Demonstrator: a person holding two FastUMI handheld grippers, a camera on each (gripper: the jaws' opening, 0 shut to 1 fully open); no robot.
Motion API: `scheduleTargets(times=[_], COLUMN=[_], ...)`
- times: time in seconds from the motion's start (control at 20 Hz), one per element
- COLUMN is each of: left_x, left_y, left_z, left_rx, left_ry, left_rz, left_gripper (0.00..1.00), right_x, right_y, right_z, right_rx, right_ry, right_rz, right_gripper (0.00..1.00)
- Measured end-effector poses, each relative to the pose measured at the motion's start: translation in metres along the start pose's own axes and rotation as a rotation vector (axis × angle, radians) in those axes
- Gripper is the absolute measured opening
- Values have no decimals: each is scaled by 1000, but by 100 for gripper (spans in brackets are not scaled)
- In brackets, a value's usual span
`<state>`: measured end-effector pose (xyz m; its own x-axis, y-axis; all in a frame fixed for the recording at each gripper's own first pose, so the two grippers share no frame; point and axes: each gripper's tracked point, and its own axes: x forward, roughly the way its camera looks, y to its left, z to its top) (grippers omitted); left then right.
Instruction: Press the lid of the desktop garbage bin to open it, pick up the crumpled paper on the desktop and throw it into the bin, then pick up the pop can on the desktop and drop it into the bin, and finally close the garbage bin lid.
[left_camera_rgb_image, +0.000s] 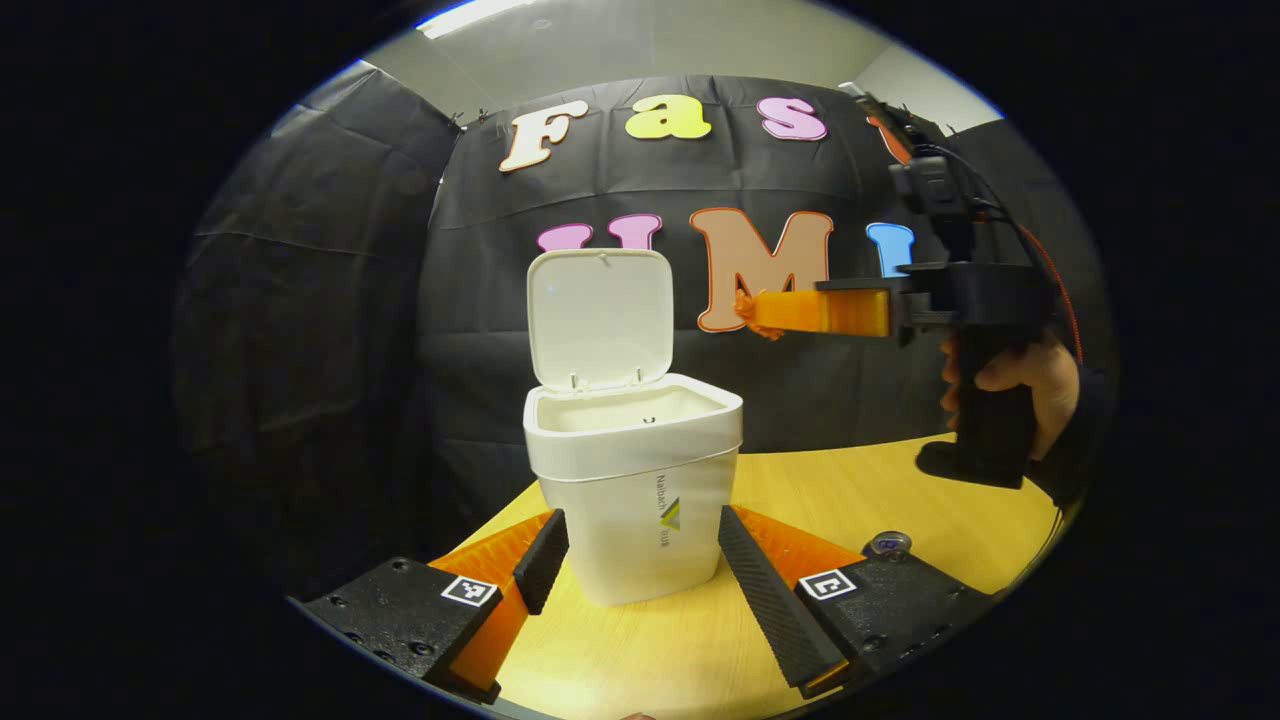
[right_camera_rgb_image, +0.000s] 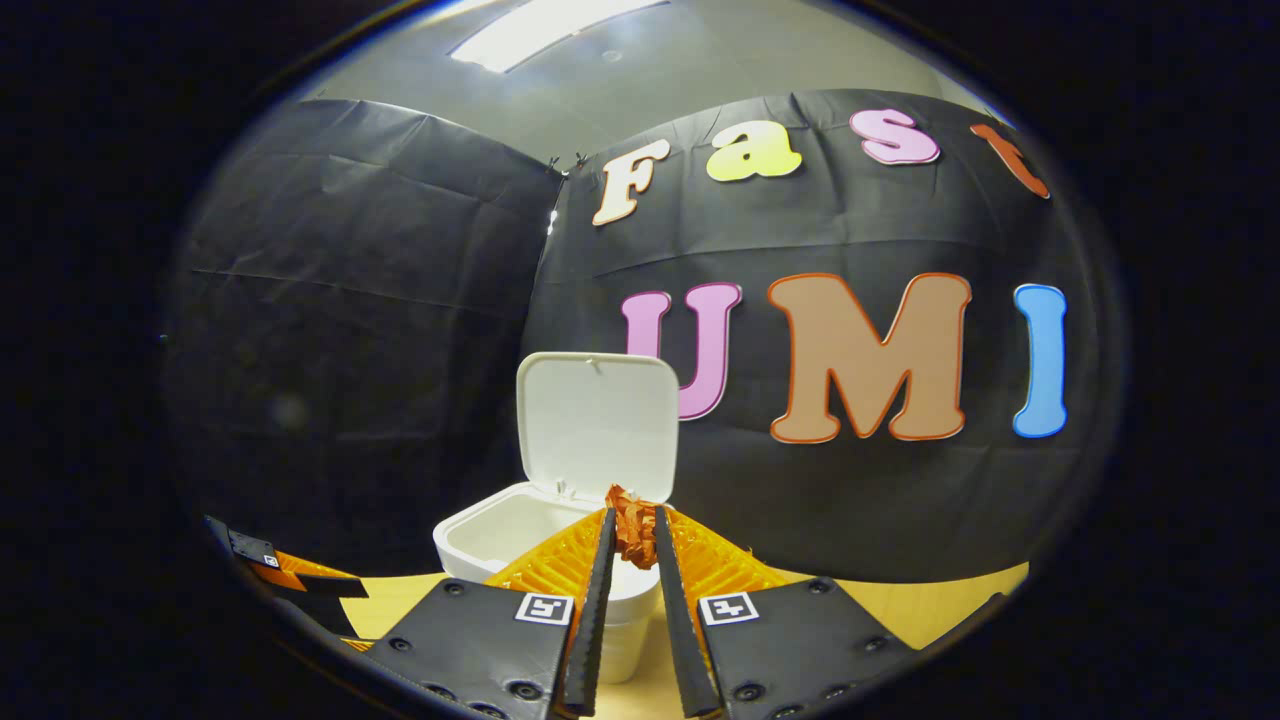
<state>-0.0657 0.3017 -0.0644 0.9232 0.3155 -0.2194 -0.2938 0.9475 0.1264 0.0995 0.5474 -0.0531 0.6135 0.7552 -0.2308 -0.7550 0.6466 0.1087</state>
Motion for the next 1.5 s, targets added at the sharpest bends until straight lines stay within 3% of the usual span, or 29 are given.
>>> scheduleTargets(times=[0.05, 0.1, 0.2, 0.25, 0.3, 0.55, 0.6, 0.7, 0.75, 0.85, 1.0, 1.15, 1.5], left_x=[-1, 0, 2, 2, 3, 12, 14, 13, 12, 14, 31, 35, 46], left_y=[6, 11, 21, 27, 31, 41, 41, 40, 38, 27, -5, -45, -156], left_z=[-3, -6, -12, -16, -19, -24, -23, -22, -19, -10, 9, 14, 22], left_rx=[-1, -3, -13, -20, -26, -31, -29, -23, -22, -16, -6, -1, -5], left_ry=[3, 8, 18, 23, 28, 39, 37, 25, 17, 3, -22, -43, -60], left_rz=[5, 9, 19, 24, 27, 35, 33, 31, 22, 3, -52, -134, -332], left_gripper=[94, 93, 93, 93, 93, 94, 94, 94, 94, 94, 93, 93, 93], right_x=[12, 24, 40, 49, 56, 71, 68, 68, 67, 52, 17, -34, -167], right_y=[6, 13, 27, 32, 37, 46, 41, 35, 33, 19, -11, -61, -176], right_z=[-6, -11, -25, -31, -37, -62, -62, -56, -50, -30, 9, 40, 33], right_rx=[4, 5, 7, 6, 3, -28, -31, -12, -10, -14, -11, -31, -112], right_ry=[17, 34, 71, 91, 107, 175, 182, 168, 153, 100, -5, -96, -133], right_rz=[9, 18, 30, 33, 36, 25, 6, -9, -14, -45, -105, -218, -514], right_gripper=[29, 34, 34, 29, 34, 32, 36, 61, 68, 82, 80, 93, 94])
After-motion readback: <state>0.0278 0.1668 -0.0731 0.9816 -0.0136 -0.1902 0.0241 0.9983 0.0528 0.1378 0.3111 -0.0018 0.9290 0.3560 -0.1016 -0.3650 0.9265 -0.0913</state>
